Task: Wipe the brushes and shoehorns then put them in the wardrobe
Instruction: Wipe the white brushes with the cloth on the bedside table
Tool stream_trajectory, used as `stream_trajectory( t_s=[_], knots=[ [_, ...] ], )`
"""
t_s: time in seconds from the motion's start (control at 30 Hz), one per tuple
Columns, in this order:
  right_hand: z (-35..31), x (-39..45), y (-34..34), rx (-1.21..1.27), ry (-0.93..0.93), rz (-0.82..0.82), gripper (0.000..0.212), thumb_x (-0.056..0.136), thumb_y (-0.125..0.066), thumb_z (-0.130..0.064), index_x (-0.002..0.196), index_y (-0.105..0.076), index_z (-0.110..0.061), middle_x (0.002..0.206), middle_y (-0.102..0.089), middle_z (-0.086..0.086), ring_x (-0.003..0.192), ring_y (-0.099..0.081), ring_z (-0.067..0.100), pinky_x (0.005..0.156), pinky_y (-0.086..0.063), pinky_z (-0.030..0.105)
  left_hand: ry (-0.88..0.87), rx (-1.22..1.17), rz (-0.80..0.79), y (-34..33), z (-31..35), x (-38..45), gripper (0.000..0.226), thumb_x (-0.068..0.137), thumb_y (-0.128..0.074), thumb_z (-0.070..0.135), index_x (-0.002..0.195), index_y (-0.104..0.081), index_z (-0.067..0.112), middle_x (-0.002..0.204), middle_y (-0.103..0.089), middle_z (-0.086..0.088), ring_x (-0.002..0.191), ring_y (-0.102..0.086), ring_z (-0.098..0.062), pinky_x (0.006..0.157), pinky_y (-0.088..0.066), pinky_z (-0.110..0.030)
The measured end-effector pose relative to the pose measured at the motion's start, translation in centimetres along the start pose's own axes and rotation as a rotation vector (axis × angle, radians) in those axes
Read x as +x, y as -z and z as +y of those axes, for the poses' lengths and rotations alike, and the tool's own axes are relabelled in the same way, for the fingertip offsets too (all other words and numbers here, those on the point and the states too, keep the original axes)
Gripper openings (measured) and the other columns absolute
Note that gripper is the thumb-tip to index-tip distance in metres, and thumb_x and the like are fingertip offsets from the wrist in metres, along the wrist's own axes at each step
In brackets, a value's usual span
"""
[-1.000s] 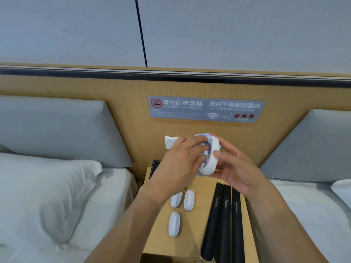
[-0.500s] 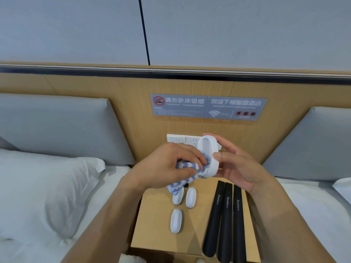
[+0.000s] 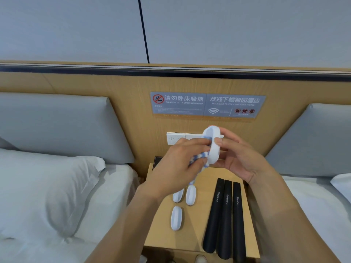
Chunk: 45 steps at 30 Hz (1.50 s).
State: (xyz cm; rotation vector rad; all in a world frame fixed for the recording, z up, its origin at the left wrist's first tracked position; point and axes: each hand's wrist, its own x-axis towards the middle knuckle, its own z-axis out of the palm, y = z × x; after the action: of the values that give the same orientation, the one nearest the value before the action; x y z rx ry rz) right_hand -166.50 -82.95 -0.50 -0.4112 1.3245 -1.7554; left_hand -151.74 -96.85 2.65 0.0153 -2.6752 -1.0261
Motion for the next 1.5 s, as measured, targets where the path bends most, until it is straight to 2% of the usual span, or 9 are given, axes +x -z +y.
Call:
stream_trajectory(
  t_s=[0.2, 0.33, 0.53, 0.7, 0.83, 1.03, 1.17, 1.33, 1.5],
  knots=[
    [1.0, -0.1, -1.2, 0.105, -0.009, 0.112, 0.063, 0.075, -0.082, -0.025, 0.133, -0.059, -0.016, 0.102, -0.074, 0.011, 0.082, -0.073, 0.024, 0.067, -0.058, 0.036, 0.140, -0.087, 0.145, -1.0, 0.2, -1.2, 0.058, 0.077, -0.081, 0.020, 0.131, -0.061, 0.024, 0.136, -0.053, 0.023, 0.124, -0.047, 0.009, 0.105, -0.037, -0.011],
    [1.9, -0.4, -2.6, 0.197, -0.028, 0.154, 0.068, 0.074, -0.082, -0.026, 0.136, -0.055, -0.015, 0.102, -0.074, 0.013, 0.081, -0.073, 0.026, 0.063, -0.058, 0.035, 0.224, -0.097, 0.354, -2.0, 0.2, -1.1, 0.049, 0.069, -0.087, 0.017, 0.115, -0.071, 0.020, 0.121, -0.066, 0.015, 0.110, -0.056, 0.007, 0.096, -0.038, -0.004],
    [1.8, -1.0, -3.1, 0.126, -0.039, 0.105, 0.069, 0.072, -0.083, -0.030, 0.135, -0.057, -0.021, 0.104, -0.075, 0.013, 0.077, -0.072, 0.023, 0.068, -0.060, 0.036, 0.177, -0.146, 0.325, -0.6, -0.3, -0.5, 0.029, 0.065, -0.089, 0.023, 0.091, -0.078, 0.015, 0.098, -0.070, 0.012, 0.091, -0.063, 0.002, 0.083, -0.049, -0.014],
    [1.9, -1.1, -3.2, 0.101, -0.033, 0.112, 0.069, 0.071, -0.084, -0.029, 0.133, -0.055, -0.023, 0.106, -0.074, 0.015, 0.082, -0.072, 0.027, 0.071, -0.059, 0.038, 0.199, -0.206, 0.216, 0.4, -0.7, 0.2, 0.020, 0.071, -0.086, 0.025, 0.084, -0.078, 0.014, 0.094, -0.069, 0.010, 0.089, -0.065, -0.004, 0.082, -0.052, -0.026],
    [2.0, -1.3, -3.2, 0.106, -0.026, 0.136, 0.066, 0.068, -0.086, -0.026, 0.125, -0.054, -0.027, 0.103, -0.074, 0.017, 0.080, -0.072, 0.028, 0.070, -0.058, 0.042, 0.146, -0.138, 0.137, 0.4, -1.3, 0.0, 0.021, 0.071, -0.085, 0.027, 0.087, -0.073, 0.019, 0.100, -0.065, 0.014, 0.095, -0.062, -0.003, 0.085, -0.049, -0.021],
    [2.8, -1.1, -3.9, 0.161, 0.020, 0.267, 0.057, 0.077, -0.081, -0.022, 0.123, -0.050, -0.029, 0.092, -0.076, 0.010, 0.078, -0.068, 0.026, 0.071, -0.060, 0.046, 0.075, 0.012, 0.335, -2.0, -0.9, -0.2, 0.023, 0.076, -0.076, 0.012, 0.096, -0.065, 0.011, 0.104, -0.060, 0.004, 0.094, -0.058, -0.010, 0.082, -0.045, -0.017],
    [2.6, -1.6, -3.2, 0.201, -0.058, 0.291, 0.051, 0.084, -0.071, -0.044, 0.126, -0.056, -0.019, 0.107, -0.074, 0.014, 0.097, -0.073, 0.035, 0.085, -0.057, 0.059, 0.032, 0.026, 0.250, -0.2, -1.8, -0.1, 0.023, 0.077, -0.074, 0.009, 0.098, -0.067, 0.011, 0.107, -0.064, 0.006, 0.097, -0.061, -0.008, 0.086, -0.049, -0.027],
    [1.8, -2.1, -1.4, 0.192, -0.271, 0.122, 0.042, 0.098, -0.054, -0.044, 0.128, -0.062, -0.015, 0.118, -0.071, 0.018, 0.103, -0.070, 0.045, 0.072, -0.060, 0.049, -0.054, 0.028, 0.063, 3.2, -2.2, 0.1, 0.026, 0.076, -0.074, 0.008, 0.102, -0.070, 0.012, 0.108, -0.067, 0.009, 0.098, -0.063, -0.008, 0.083, -0.052, -0.029],
    [1.5, -2.9, -0.4, 0.248, -0.220, -0.248, 0.059, 0.081, -0.078, -0.016, 0.134, -0.057, 0.002, 0.134, -0.058, 0.029, 0.116, -0.062, 0.047, 0.083, -0.059, 0.050, -0.075, -0.129, 0.076, 4.0, -2.6, 0.0, 0.035, 0.076, -0.073, -0.003, 0.107, -0.074, 0.013, 0.115, -0.070, 0.011, 0.109, -0.064, -0.006, 0.091, -0.049, -0.018]
  ],
)
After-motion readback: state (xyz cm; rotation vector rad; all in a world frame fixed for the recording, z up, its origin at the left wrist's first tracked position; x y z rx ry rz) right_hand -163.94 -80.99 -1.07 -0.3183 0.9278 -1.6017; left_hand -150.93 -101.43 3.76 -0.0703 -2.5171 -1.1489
